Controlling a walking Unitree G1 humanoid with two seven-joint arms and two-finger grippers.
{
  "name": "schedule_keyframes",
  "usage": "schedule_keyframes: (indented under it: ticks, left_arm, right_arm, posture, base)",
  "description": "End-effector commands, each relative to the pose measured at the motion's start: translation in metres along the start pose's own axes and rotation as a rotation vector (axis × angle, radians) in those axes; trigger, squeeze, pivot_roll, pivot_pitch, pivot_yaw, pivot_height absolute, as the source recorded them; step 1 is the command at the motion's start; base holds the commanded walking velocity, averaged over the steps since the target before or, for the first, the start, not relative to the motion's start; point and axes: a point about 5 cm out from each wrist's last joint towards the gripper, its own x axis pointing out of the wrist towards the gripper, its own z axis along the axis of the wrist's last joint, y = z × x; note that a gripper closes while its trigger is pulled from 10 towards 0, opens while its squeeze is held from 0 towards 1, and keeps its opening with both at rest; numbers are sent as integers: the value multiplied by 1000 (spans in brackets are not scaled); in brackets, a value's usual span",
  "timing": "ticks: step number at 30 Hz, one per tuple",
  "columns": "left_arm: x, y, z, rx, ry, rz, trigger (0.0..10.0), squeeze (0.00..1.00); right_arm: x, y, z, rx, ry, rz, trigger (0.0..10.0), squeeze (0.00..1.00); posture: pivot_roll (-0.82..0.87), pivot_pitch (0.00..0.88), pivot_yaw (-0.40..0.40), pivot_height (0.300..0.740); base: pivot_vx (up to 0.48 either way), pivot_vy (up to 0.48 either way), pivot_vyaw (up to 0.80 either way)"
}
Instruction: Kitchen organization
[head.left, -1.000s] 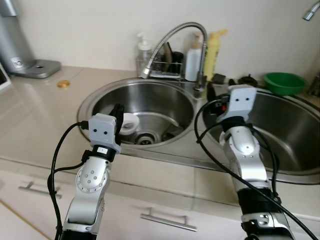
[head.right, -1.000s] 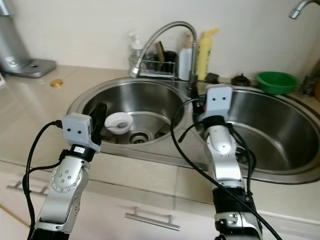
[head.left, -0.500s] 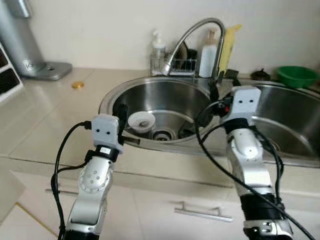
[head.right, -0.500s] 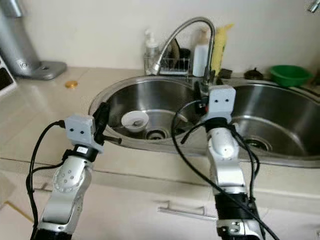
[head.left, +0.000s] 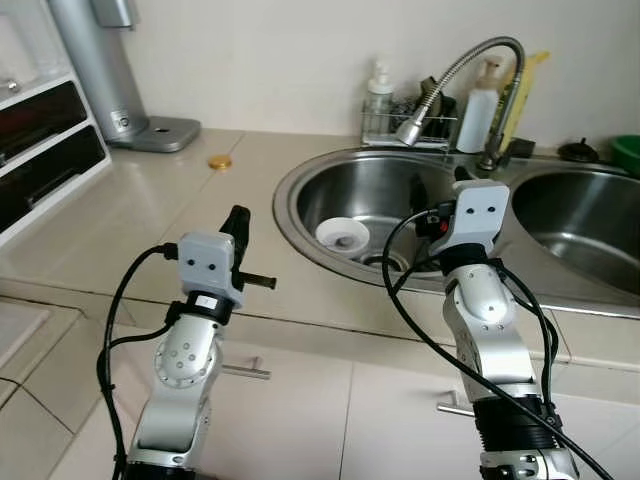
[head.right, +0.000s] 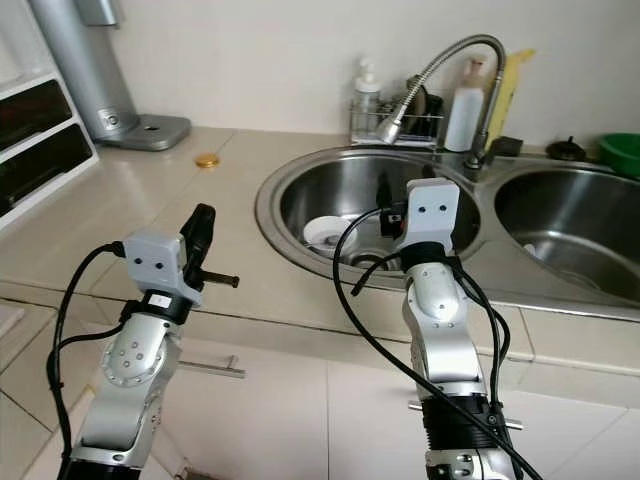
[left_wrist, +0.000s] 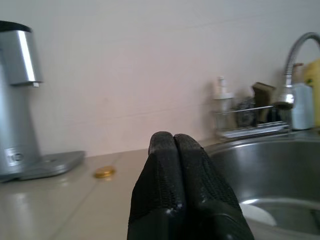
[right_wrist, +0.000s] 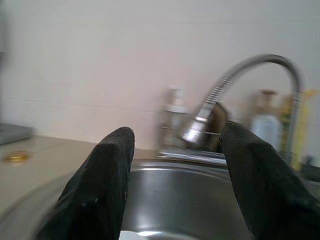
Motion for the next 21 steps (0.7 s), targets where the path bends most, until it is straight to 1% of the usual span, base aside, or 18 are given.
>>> schedule_keyframes:
  ticks: [1, 7, 11, 19, 21]
  left_arm:
    - [0, -3, 3, 1, -18, -12, 10000, 0]
    - [1, -5, 2, 17, -16, -28, 10000, 0]
    - [2, -8, 2, 31, -17, -46, 10000, 0]
    - [2, -9, 3, 33, -25, -51, 10000, 0]
    - [2, -10, 4, 46, -33, -57, 10000, 0]
  right_arm:
    - [-1, -2, 3, 0, -2, -6, 10000, 0]
    - [-6, 0, -1, 17, 13, -18, 10000, 0]
    - [-9, -1, 2, 22, -8, -29, 10000, 0]
    - [-10, -5, 5, 26, -32, -58, 10000, 0]
    - [-11, -5, 5, 28, -37, -60, 10000, 0]
  posture:
    - [-72, 0, 23, 740]
    - [-77, 0, 29, 740]
    - [-80, 0, 31, 740]
    - [-81, 0, 33, 740]
    - [-80, 0, 34, 740]
  base:
    - [0, 0, 0]
    - [0, 0, -800]
    - [0, 0, -800]
    - [0, 0, -800]
    - [0, 0, -800]
